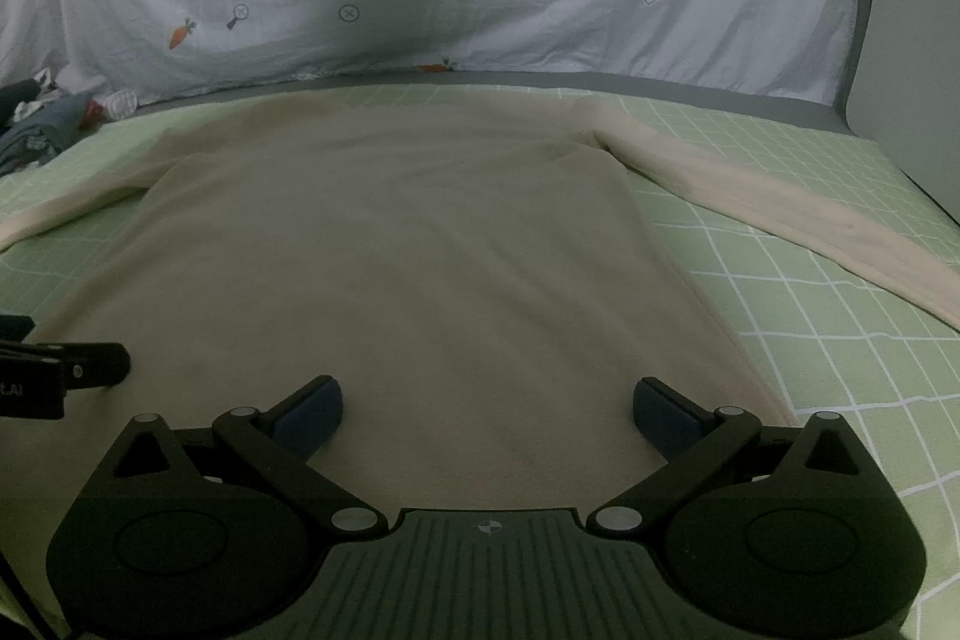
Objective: Fold clothes
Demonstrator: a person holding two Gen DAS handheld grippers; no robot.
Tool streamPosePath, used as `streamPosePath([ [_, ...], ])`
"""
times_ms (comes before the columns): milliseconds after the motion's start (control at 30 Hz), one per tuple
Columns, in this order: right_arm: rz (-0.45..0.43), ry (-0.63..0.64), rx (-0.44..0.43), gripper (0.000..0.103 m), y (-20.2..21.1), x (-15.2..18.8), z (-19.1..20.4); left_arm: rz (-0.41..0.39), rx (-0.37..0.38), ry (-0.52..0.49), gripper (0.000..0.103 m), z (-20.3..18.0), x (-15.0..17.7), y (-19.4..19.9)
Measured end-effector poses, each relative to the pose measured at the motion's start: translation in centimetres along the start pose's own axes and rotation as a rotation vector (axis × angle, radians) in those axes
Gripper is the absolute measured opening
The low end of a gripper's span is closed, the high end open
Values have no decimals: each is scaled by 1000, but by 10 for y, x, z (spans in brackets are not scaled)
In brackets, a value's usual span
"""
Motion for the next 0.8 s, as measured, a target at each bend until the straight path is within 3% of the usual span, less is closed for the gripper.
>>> streamPosePath([
  [633, -6, 6, -4, 103, 0, 3, -4, 6, 4, 1, 103, 0, -3, 4],
  [800, -8, 6, -4, 103, 0, 3, -4, 49, 6, 3, 103, 1, -8, 2],
])
Point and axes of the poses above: each gripper's, at about its wrist camera, not at the fingertips, and y roughly against the way its jaws point, z to its left, x to its underside, the point moved 1 cm from there along -y, roughly the way its jaws point, and after that the axes turned 2 degrees about y, right-handed, at the moved point
